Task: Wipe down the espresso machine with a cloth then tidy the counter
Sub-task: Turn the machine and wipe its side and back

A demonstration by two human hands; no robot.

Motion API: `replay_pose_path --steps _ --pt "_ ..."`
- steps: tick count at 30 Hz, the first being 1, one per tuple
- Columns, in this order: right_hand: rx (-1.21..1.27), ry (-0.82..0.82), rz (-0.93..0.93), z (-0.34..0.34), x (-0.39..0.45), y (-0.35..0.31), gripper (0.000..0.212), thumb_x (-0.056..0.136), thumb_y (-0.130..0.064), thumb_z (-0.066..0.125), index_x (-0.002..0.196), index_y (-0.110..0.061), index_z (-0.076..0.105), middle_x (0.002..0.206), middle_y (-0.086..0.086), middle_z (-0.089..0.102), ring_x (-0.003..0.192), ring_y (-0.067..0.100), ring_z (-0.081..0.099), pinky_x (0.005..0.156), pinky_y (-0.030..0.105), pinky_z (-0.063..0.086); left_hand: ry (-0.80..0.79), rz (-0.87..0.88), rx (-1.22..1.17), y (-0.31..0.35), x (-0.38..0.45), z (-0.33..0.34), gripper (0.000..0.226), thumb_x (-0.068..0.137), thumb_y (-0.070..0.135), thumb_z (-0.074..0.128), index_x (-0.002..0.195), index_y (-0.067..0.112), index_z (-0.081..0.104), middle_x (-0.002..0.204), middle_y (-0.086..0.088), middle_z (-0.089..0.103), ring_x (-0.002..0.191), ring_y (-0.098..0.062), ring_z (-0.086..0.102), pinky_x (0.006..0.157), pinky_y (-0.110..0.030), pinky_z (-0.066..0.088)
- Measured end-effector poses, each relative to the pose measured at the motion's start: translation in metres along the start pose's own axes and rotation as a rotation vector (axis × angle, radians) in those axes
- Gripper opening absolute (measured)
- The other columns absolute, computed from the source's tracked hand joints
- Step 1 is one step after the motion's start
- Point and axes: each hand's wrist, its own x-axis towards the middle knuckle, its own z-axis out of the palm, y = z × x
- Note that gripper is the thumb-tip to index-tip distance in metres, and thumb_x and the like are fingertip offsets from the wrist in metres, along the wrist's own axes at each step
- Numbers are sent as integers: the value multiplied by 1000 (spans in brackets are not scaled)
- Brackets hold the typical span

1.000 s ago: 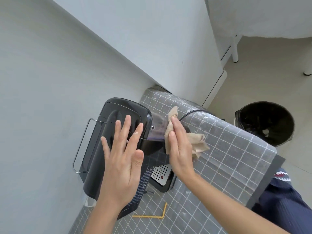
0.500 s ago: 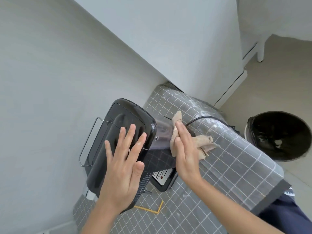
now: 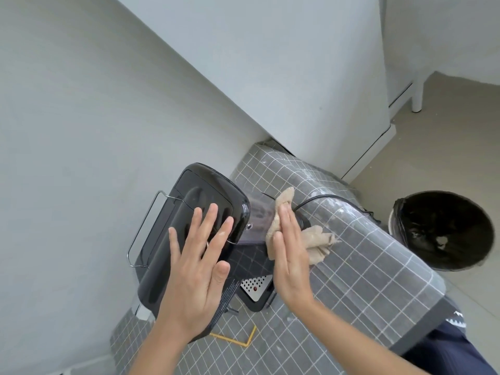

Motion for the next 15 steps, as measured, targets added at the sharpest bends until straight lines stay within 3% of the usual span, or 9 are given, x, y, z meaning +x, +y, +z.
replay_pose_path --steps 3,7,10,13,15 --pt "-6 2 -125 12 15 -24 45 105 -25 30 149 -22 38 157 -10 35 146 2 26 119 20 20 7 6 9 0 1 0 52 103 46 12 152 32 22 163 6 12 152 -20 4 119 -48 -10" --pt "-22 -24 -46 -3 58 -19 36 103 -27 37 127 -34 63 124 -22 64 114 -9 56 95 13 44 26 -1 -3 -1 4 0 51 103 45 13 152 32 20 163 9 10 152 -17 2 120 -48 -11" --pt "-132 8 28 -10 53 5 37 106 -28 31 121 -50 57 119 -39 57 115 -20 48 96 -1 33 40 14 -16 -2 1 2 51 103 46 13 152 34 18 163 10 9 152 -16 0 118 -51 -9" --pt "-233 23 75 -17 30 30 42 107 -31 27 145 -25 45 143 -16 49 131 -7 39 107 1 18 52 27 -32 -5 1 3 51 102 47 11 152 36 16 163 13 6 152 -13 -2 118 -52 -9" --pt "-326 -48 140 -26 14 41 50 105 -37 24 151 -20 34 146 -3 46 134 10 39 114 20 23 66 37 -43 -5 1 4 52 102 48 10 152 36 15 163 14 5 151 -12 -3 118 -53 -9"
